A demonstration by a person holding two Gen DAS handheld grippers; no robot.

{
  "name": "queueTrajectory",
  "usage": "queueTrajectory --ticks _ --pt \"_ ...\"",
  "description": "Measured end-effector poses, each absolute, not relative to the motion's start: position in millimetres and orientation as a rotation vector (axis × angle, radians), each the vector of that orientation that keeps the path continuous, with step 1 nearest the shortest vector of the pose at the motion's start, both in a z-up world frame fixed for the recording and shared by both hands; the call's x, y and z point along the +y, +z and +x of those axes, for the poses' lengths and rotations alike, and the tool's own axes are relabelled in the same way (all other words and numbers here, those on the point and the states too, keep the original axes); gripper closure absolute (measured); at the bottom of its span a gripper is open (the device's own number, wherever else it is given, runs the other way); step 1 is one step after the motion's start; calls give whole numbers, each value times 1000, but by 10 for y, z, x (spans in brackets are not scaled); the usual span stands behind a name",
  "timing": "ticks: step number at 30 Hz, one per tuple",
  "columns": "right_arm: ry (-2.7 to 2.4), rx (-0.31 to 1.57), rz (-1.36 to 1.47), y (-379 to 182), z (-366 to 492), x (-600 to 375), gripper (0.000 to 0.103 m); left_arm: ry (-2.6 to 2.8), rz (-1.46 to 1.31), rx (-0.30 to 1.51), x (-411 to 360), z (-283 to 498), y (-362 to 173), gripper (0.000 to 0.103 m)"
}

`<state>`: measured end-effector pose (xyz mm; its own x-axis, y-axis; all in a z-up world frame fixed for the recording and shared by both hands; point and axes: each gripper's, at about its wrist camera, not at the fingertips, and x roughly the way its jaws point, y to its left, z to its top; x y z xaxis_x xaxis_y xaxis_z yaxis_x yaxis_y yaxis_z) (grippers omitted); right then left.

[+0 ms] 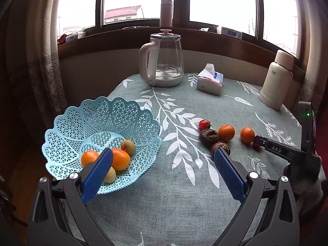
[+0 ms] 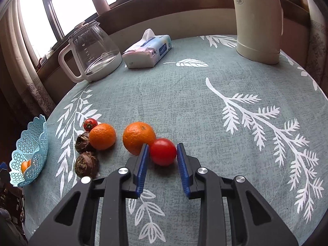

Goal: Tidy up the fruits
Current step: 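Close the right gripper around the red tomato on the cloth, then move the left gripper to the brown tuber and close it while the right gripper holds the tomato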

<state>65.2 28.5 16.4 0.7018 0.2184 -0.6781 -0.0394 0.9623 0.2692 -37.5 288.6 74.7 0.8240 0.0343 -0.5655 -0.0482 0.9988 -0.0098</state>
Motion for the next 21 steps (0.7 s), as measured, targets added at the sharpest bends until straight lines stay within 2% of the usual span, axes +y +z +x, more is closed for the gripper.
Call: queueTrajectory --ticks 18,21 --pt "145 735 274 213 553 211 76 -89 41 708 2268 99 394 3" --pt "157 756 289 184 581 196 74 -94 31 731 2239 182 323 8"
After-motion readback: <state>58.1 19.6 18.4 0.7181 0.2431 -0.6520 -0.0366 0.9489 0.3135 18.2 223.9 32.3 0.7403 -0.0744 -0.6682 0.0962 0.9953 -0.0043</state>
